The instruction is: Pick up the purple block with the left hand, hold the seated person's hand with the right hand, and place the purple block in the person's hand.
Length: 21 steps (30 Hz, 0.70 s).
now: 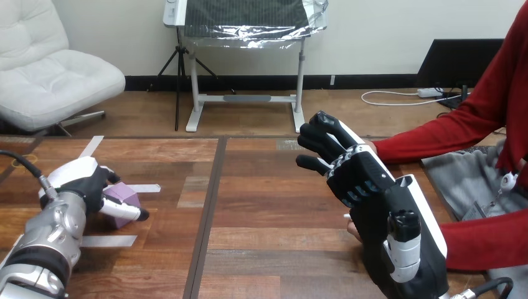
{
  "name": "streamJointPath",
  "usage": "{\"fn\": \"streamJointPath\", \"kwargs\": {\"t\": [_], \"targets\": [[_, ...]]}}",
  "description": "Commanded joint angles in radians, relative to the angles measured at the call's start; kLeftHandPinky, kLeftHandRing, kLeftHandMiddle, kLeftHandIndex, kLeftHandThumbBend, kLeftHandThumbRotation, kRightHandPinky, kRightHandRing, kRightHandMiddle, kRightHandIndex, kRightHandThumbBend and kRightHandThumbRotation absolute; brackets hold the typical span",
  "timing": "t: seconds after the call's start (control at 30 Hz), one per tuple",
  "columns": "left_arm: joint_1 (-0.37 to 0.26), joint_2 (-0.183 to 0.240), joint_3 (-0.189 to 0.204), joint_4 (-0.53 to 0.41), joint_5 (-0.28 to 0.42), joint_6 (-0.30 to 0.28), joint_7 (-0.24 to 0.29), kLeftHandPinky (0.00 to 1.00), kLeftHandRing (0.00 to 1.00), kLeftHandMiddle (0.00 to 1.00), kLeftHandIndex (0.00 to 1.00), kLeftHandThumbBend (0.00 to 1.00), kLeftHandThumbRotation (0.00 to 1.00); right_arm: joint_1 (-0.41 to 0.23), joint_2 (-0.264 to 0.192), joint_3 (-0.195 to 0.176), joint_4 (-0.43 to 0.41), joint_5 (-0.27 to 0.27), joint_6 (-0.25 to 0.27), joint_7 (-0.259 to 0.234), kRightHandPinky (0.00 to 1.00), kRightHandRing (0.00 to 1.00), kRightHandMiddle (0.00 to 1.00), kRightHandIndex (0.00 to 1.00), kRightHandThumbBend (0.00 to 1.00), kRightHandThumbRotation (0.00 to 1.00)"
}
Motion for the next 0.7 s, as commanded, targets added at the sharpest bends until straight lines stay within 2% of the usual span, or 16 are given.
{"fn": "streamJointPath", "kwargs": {"t": [0.0, 0.4, 0.53, 0.67], "targets": [[-0.086, 0.006, 0.005, -0.016, -0.011, 0.009, 0.002, 0.75, 0.84, 0.86, 0.83, 0.86, 0.3, -0.024, -0.002, -0.009, -0.046, -0.005, -0.001, -0.01, 0.83, 0.89, 0.88, 0.9, 0.85, 1.0], [-0.092, 0.002, -0.002, -0.016, -0.013, 0.022, 0.019, 0.62, 0.76, 0.8, 0.78, 0.84, 0.06, -0.022, -0.002, -0.006, -0.054, 0.0, 0.004, -0.01, 0.82, 0.89, 0.88, 0.89, 0.86, 1.0], [-0.093, -0.001, 0.0, -0.015, -0.013, 0.029, 0.031, 0.59, 0.74, 0.78, 0.76, 0.83, 0.03, -0.023, -0.002, -0.005, -0.056, 0.001, 0.005, -0.009, 0.82, 0.89, 0.88, 0.89, 0.86, 1.0], [-0.095, -0.004, 0.004, -0.013, -0.016, 0.041, 0.04, 0.54, 0.67, 0.72, 0.73, 0.82, 0.01, -0.023, -0.003, -0.006, -0.057, -0.001, 0.003, -0.009, 0.82, 0.89, 0.88, 0.89, 0.86, 1.0]]}}
